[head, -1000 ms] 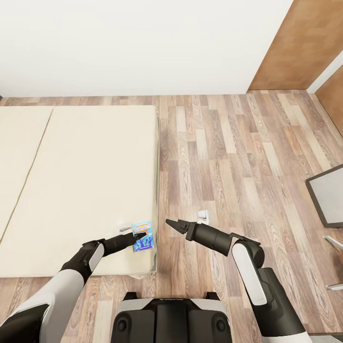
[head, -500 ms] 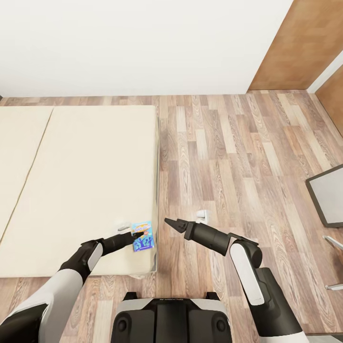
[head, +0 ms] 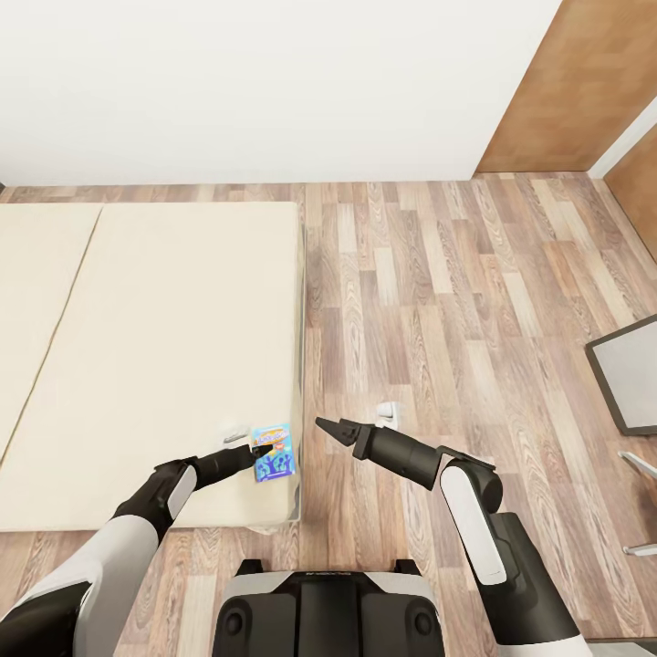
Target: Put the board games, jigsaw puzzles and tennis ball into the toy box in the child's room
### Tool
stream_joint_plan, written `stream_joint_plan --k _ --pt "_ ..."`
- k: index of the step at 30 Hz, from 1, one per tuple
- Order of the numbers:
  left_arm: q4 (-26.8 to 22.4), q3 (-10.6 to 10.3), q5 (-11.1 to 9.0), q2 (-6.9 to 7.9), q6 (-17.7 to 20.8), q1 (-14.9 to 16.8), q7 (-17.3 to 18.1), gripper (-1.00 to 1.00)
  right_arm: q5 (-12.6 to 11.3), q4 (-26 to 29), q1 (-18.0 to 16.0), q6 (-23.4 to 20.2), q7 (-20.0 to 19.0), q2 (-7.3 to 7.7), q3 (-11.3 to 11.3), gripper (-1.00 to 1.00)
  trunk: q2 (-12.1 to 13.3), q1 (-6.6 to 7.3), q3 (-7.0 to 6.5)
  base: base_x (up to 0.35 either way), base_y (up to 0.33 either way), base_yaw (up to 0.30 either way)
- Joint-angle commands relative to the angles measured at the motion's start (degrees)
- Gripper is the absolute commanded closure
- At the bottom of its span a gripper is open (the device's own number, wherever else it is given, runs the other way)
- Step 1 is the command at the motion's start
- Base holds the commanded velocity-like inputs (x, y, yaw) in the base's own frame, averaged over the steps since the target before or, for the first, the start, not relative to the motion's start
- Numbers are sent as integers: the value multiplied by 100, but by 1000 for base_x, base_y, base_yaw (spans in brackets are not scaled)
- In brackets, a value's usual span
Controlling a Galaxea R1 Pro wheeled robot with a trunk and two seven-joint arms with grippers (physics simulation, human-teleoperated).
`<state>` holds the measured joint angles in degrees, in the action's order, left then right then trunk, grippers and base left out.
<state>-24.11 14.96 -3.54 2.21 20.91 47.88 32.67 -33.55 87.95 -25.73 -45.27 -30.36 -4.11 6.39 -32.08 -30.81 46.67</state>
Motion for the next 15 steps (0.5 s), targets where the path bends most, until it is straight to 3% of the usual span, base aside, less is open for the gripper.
stream_joint_plan --k 1,15 --pt "-2 24 -38 -2 55 2 26 -100 -11 3 -2 -35 -5 -3 -6 -100 -6 -2 5 0 0 0" --pt "3 -3 -42 -2 78 2 165 -100 -11 3 -2 -35 -5 3 -6 -100 -6 -2 5 0 0 0"
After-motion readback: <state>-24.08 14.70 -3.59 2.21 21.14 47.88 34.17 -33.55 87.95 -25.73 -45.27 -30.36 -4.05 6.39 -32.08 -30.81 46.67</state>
